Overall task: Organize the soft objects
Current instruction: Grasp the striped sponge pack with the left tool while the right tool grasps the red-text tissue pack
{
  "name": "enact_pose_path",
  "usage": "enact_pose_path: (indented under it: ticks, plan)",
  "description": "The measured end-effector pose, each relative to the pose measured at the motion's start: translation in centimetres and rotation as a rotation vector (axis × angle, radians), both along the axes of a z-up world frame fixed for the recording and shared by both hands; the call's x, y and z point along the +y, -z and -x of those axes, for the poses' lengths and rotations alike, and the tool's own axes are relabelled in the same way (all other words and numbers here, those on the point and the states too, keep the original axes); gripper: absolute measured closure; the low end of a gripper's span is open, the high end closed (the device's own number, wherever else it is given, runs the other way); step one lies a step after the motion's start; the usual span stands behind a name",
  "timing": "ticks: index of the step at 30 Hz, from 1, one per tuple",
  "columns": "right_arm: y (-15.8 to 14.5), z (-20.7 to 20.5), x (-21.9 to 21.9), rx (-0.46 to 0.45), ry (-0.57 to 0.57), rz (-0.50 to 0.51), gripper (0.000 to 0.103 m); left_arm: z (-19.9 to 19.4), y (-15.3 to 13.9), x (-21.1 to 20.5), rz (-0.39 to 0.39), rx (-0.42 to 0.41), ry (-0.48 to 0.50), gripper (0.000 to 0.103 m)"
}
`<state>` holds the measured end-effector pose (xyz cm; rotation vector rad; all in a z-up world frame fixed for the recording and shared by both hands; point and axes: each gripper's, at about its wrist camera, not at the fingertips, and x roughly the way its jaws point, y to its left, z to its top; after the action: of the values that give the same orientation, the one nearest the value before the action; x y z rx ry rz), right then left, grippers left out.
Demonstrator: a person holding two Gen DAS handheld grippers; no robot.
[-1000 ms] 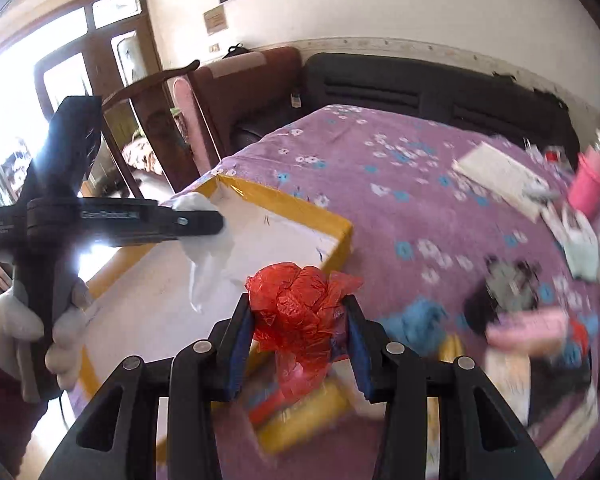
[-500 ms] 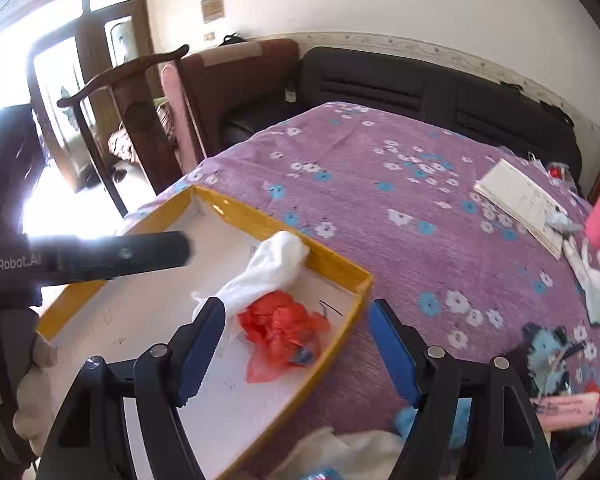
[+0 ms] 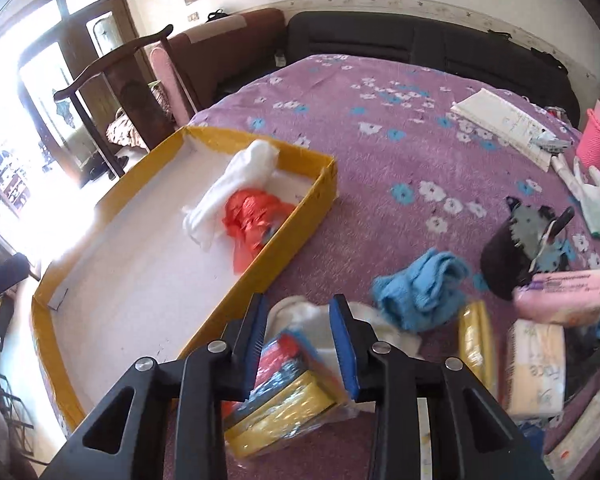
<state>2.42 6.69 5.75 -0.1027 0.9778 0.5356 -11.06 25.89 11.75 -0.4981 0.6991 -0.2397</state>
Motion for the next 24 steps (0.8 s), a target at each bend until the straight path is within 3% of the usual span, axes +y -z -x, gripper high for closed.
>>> enact_pose_path:
  ticks: [6,13,20,24]
  plan:
    - [1.6,4.4,-0.5,0.077,-0.083,0.010,0.067,2.4,-0.5,-3.7,-0.088,-0.023,0.065,0.028]
    - [2.5,10.4,-6.4,0.163,-0.103,-0.035,0.067,3.1,1.5,-10.3,-0.205,0.027,0.217,0.028]
    - [0.0,12.1,-18.6,0.069,0.177,-0.113,0.047,3.2,6.4,-16.4,-0.325,0.134,0.337,0.028]
    - [-0.3,12.0,-26.3,0.053,0.382,-0.165,0.038,3.2,8.4,-18.6,-0.447,0.157,0.357,0.028]
